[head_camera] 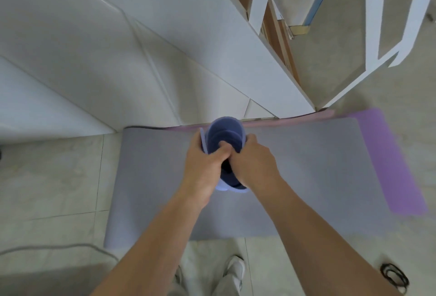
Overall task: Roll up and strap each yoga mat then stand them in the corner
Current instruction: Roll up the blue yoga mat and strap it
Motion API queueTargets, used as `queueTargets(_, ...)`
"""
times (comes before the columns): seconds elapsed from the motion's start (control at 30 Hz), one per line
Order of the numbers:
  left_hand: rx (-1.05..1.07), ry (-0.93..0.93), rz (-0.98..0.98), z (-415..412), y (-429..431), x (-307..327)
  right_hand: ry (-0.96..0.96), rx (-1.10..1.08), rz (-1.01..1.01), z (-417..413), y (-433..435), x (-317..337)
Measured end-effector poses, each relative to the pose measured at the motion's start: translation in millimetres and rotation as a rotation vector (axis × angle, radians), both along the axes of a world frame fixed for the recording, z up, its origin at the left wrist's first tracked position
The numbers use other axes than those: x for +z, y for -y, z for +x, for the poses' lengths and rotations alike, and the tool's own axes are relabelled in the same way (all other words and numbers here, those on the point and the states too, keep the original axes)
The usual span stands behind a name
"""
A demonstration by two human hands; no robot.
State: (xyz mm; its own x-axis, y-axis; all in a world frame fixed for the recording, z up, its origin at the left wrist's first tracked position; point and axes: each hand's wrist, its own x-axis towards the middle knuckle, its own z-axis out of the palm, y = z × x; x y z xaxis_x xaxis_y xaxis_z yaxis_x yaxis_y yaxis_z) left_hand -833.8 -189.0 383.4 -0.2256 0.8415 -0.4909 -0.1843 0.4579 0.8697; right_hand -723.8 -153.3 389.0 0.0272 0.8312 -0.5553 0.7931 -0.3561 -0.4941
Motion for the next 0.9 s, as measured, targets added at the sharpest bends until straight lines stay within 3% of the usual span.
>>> queueTargets(0.1, 0.109, 0.0, -0.118, -13, -14, -19, -0.101, -0.093, -0.023, 4, -5, -13)
queueTargets(0.23, 0.057, -0.005, -0.213, -20, -8, -62, -0.216, -0.18, -0.091, 16, -5, -44)
queueTargets(0.4, -0.041, 0.056, -0.175, -14, -2, -109, -0.275, -0.206, -0.08, 21, 8, -98)
queueTargets(0.53, -0.096, 0.12, -0.122, -18, -13, -130, -0.434, -0.418, -0.005, 19, 9, -130)
queueTargets(0.63, -0.107, 0.119, -0.085, -27, -17, -142, -0.552, -0.523, -0.059, 13, 4, -143)
queueTargets(0.7, -0.112, 0.118, -0.104, -35, -18, -146, -0.512, -0.439, -0.09, 11, 1, -140)
queueTargets(0.77, -0.154, 0.11, -0.174, -43, -21, -142, -0.348, -0.289, -0.097, 11, -7, -131)
queueTargets(0.9, -0.227, 0.132, -0.313, -48, -32, -133, -0.12, -0.038, 0.158, 4, -21, -119)
